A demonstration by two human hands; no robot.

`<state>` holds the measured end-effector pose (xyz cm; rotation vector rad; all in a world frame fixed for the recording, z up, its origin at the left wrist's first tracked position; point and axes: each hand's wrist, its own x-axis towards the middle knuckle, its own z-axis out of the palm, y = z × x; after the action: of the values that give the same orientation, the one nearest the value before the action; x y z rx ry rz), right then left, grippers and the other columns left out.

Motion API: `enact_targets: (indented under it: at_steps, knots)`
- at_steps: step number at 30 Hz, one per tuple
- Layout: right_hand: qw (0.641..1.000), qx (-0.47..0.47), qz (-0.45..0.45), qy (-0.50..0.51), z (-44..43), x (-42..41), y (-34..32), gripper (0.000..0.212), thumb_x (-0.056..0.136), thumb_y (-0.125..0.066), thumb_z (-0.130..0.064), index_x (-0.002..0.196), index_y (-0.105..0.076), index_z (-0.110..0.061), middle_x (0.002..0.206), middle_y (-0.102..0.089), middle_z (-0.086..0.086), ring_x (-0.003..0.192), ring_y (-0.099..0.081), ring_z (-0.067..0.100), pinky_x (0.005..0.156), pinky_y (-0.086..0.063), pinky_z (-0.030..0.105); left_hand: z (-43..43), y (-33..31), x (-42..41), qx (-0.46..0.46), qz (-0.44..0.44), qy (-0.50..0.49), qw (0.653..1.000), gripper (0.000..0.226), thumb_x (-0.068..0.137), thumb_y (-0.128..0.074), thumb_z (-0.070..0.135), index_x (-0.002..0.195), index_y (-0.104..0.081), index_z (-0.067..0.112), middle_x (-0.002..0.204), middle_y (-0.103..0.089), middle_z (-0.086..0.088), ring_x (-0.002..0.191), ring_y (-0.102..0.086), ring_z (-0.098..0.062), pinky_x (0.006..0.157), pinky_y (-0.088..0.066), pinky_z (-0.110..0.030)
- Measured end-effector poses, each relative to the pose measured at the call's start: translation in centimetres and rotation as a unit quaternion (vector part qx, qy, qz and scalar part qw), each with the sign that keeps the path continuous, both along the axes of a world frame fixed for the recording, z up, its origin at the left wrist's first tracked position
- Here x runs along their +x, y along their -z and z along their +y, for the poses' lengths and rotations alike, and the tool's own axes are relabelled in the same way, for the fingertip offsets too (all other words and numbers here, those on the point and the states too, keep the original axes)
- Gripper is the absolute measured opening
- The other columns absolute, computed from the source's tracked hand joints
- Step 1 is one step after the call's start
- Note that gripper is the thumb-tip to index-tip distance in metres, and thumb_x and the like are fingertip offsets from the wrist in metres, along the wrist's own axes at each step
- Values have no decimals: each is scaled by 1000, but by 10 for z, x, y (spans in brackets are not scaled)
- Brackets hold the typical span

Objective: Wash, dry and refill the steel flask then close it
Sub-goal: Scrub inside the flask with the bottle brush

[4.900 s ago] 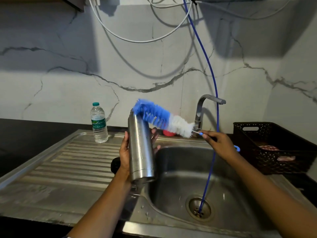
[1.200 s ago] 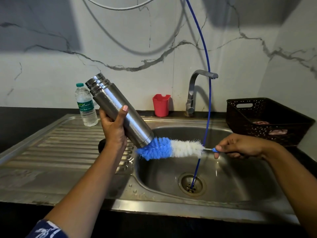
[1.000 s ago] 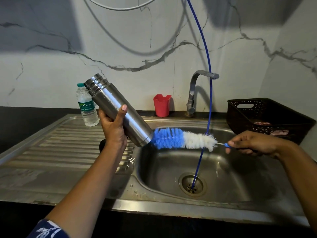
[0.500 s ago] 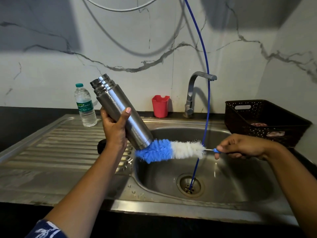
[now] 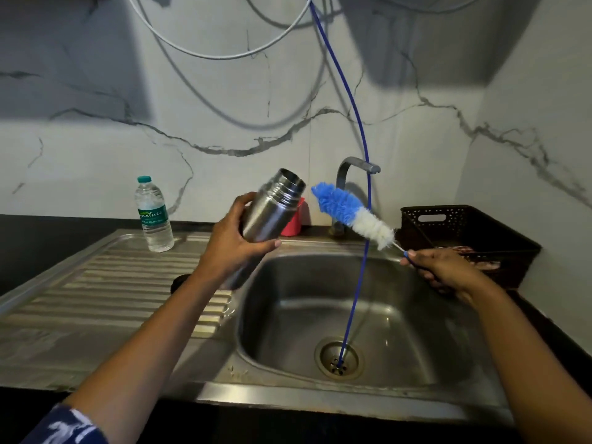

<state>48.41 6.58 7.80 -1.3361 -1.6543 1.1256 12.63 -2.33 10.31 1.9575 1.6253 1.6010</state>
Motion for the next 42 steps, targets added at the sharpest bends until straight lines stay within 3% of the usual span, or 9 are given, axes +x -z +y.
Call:
enact_targets:
  at_steps: [3, 8, 13, 20, 26, 30, 34, 38, 42]
  knots:
    - [999, 17, 16, 26, 2, -9, 6, 27, 97, -49, -26, 93, -67, -7, 51, -31, 2, 31, -23, 2, 32, -19, 13, 9, -12, 2, -25, 273, -35, 961, 86, 67, -82, 37, 139, -35, 32, 126, -57, 2, 102, -53, -10, 81, -45, -21]
    - [998, 17, 26, 46, 3, -25, 20, 27, 97, -50, -26, 91, -67, -6, 50, -33, 2, 29, -22, 2, 32, -17, 12, 28, -14, -1, -9, 664, -67, 745, 67, 78, -61, 45, 138, -32, 40, 131, -53, 6, 113, -52, -21, 96, -38, -39]
    - [1000, 9, 10, 26, 1, -37, 28, 27, 96, -51, -27, 80, -67, -12, 46, -35, -1, 31, -23, 5, 38, -16, 15, 35, -12, 0, 27, 808, -51, 587, 68, 75, -65, 23, 135, -39, 39, 120, -59, 5, 106, -57, -25, 97, -38, -46]
    - [1000, 13, -23, 14, 1, -41, 32, 28, 95, -52, -29, 77, -67, -15, 48, -37, 1, 32, -23, 7, 37, -17, 13, 38, -30, 8, 86, 870, -33, 485, 60, 77, -70, 19, 130, -49, 35, 118, -61, 1, 113, -56, -26, 105, -31, -55]
    - [999, 7, -36, 27, -1, -40, 30, 27, 95, -52, -31, 84, -68, -13, 52, -38, 2, 39, -26, 10, 39, -20, 16, 41, -50, 14, 197, 841, -47, 501, 57, 71, -75, 12, 121, -54, 29, 110, -64, -3, 110, -57, -30, 105, -26, -57]
    - [999, 5, -32, 33, -4, -42, 28, 27, 96, -51, -31, 83, -68, -13, 52, -38, 2, 40, -26, 10, 39, -20, 17, 34, -43, 15, 221, 852, -35, 474, 61, 67, -77, 10, 120, -55, 28, 112, -63, -4, 111, -57, -29, 113, -10, -59]
    - [999, 6, -30, 27, -6, -45, 26, 28, 96, -51, -31, 88, -68, -10, 52, -38, 2, 41, -27, 11, 40, -20, 18, 26, -34, 8, 186, 813, -79, 546, 60, 71, -73, 14, 126, -54, 31, 118, -62, -3, 114, -56, -29, 108, -19, -59]
    - [999, -5, -14, 35, -5, -53, 25, 27, 95, -51, -33, 82, -67, -16, 53, -38, 1, 37, -26, 8, 37, -19, 14, 21, -14, 0, 151, 840, -57, 518, 68, 67, -79, 14, 125, -50, 32, 115, -63, 0, 112, -57, -27, 107, -23, -59]
    - [999, -19, 7, 38, -10, -65, 20, 26, 96, -50, -32, 86, -68, -15, 53, -37, 0, 33, -25, 6, 35, -19, 13, 13, -16, -10, 133, 828, -68, 541, 55, 76, -59, 10, 125, -56, 33, 115, -64, 1, 110, -60, -26, 107, -19, -59]
